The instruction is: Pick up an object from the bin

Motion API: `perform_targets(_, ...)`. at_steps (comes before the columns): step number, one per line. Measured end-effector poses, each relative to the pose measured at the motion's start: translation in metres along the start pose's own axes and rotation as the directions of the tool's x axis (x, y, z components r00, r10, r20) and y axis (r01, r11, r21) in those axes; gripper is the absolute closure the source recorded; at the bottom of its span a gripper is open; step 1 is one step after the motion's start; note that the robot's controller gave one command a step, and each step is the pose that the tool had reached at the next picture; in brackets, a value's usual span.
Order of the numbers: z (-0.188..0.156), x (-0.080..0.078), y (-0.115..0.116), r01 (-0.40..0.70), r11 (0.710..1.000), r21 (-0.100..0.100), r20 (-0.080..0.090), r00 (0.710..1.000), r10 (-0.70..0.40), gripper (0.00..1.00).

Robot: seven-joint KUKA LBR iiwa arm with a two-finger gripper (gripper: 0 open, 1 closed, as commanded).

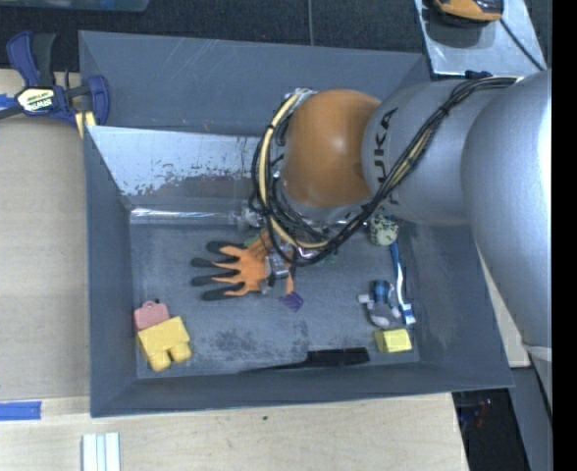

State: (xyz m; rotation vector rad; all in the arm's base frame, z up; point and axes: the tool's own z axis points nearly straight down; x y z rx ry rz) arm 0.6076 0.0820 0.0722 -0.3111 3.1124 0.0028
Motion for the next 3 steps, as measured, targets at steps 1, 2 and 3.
perform_targets(1, -0.002, 0.003, -0.007, 0.156, 0.988, 0.001, 0.003, 0.988, -0.156, 1.0)
perform_targets(2, -0.002, 0.003, -0.007, 0.155, 0.988, 0.001, 0.003, 0.988, -0.155, 1.0)
perform_targets(3, -0.015, 0.003, -0.007, 0.154, 0.988, 0.001, 0.004, 0.988, -0.154, 1.0)
